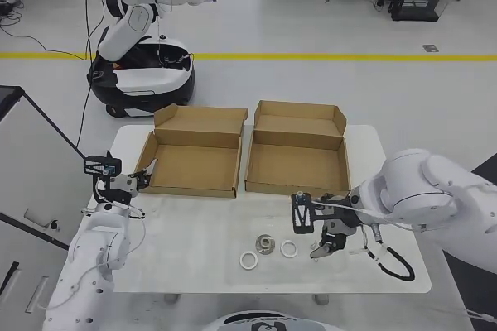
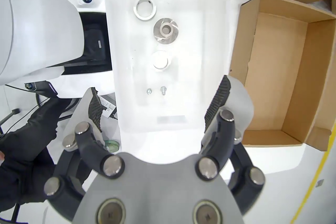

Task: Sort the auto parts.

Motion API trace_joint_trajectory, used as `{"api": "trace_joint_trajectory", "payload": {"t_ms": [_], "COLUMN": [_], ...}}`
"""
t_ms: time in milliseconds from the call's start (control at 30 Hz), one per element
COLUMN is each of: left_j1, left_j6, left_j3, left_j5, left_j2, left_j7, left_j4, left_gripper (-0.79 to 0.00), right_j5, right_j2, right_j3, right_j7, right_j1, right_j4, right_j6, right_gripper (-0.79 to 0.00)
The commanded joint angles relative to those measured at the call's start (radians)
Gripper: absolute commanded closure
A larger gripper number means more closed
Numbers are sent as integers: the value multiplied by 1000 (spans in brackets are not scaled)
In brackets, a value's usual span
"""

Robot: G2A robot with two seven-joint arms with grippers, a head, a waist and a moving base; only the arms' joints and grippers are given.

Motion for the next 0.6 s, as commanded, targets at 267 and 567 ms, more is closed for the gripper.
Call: {"api": "trace_joint_trajectory", "payload": {"t_ms": [267, 567], "left_j1": [0, 0], "left_j6": [0, 0], "left_j3": [0, 0], "left_j5": [0, 0], "left_j2": [0, 0], "left_j7": [0, 0], "left_j4": [0, 0], "left_gripper": [-785, -785], "right_j5": [-31, -89], "right_j2": [52, 59], "right_j3": [-181, -288], "right_j7": [-36, -70], "right_j1": [102, 162], "right_j4": [30, 66], "right_j6": [-36, -70], "right_gripper": [-785, -785]}}
